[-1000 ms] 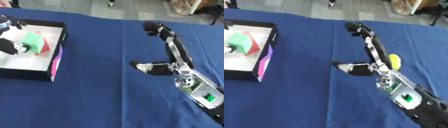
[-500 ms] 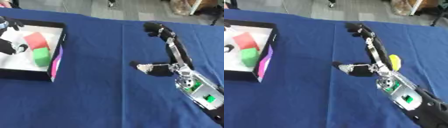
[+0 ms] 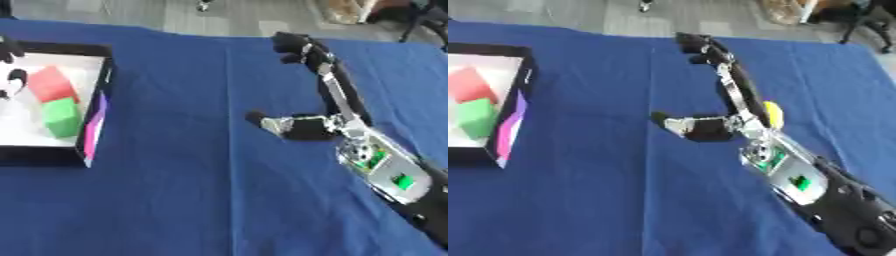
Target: Pick up the objects with one hand, pass them to the other hand, and then place them into the box on the other side of the table.
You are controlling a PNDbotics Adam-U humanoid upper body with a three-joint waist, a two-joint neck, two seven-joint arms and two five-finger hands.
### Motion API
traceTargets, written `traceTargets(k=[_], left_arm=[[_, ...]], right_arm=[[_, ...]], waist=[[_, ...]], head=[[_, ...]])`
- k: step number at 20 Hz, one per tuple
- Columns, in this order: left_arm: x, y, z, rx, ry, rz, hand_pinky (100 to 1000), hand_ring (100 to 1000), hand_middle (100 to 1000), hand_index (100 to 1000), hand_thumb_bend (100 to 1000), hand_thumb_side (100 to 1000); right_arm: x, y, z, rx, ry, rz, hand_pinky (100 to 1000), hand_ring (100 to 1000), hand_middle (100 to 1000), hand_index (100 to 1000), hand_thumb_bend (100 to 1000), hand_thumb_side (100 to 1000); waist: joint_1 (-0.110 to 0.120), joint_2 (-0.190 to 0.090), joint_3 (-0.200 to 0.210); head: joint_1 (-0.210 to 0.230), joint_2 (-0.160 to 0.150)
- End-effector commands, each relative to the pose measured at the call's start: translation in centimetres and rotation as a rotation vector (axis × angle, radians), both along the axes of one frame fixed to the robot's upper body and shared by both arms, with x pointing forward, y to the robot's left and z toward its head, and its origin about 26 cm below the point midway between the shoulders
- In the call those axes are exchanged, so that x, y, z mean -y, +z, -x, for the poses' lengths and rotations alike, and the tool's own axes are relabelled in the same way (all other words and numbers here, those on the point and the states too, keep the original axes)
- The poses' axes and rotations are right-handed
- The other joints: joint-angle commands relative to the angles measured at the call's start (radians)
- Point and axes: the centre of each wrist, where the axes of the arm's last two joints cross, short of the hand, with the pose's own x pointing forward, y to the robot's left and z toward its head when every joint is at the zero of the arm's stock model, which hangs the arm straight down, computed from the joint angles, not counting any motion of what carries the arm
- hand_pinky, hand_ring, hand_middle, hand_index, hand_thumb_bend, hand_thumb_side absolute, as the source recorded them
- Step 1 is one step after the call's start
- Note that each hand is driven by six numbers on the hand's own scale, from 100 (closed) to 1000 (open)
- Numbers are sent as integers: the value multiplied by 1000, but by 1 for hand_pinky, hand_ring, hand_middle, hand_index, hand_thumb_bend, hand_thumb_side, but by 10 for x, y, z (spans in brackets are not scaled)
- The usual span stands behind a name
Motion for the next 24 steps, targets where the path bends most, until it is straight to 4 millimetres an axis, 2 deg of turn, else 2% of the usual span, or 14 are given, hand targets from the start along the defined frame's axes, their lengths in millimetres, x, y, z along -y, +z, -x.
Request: traceTargets(k=[1,4,9,13,14,20,21,22,24], left_arm=[[0,21,14,32,-69,115,1000,678,598,734,100,274],[4,23,25,29,-127,181,1000,689,606,737,100,298],[11,25,39,26,-187,250,1000,710,636,755,100,330],[16,25,46,5,-225,297,1000,761,712,806,100,389],[17,24,48,-3,-237,305,1000,769,724,815,100,390],[24,29,58,-1,-289,368,1000,756,701,775,100,388],[26,30,60,4,-297,373,1000,755,699,773,100,387],[28,31,63,6,-305,375,1000,753,695,768,100,383],[31,34,67,12,-319,381,1000,745,683,759,100,383]], right_arm=[[38,35,3,-82,16,54,766,849,875,894,605,100],[72,58,11,-152,7,169,780,852,870,891,610,100],[100,68,23,-259,-121,267,792,850,858,882,615,108],[111,64,31,-331,-221,327,806,855,855,881,607,122],[113,63,32,-355,-240,350,819,859,851,879,576,150],[118,51,39,-456,-305,460,830,858,843,874,555,158],[119,48,40,-462,-318,465,829,856,841,872,487,100],[119,47,40,-468,-332,465,829,855,839,871,553,159],[120,44,42,-475,-362,462,828,848,828,864,550,160]], waist=[[0,-32,-6],[-5,-30,-19],[-6,-23,-31],[-8,-19,-36],[-7,-18,-37],[-1,-1,-25],[0,4,-21],[1,10,-17],[2,22,-9]], head=[[-60,6],[-65,6],[-61,6],[-68,6],[-68,6],[-55,-2],[-54,-7],[-52,-13],[-51,-21]])
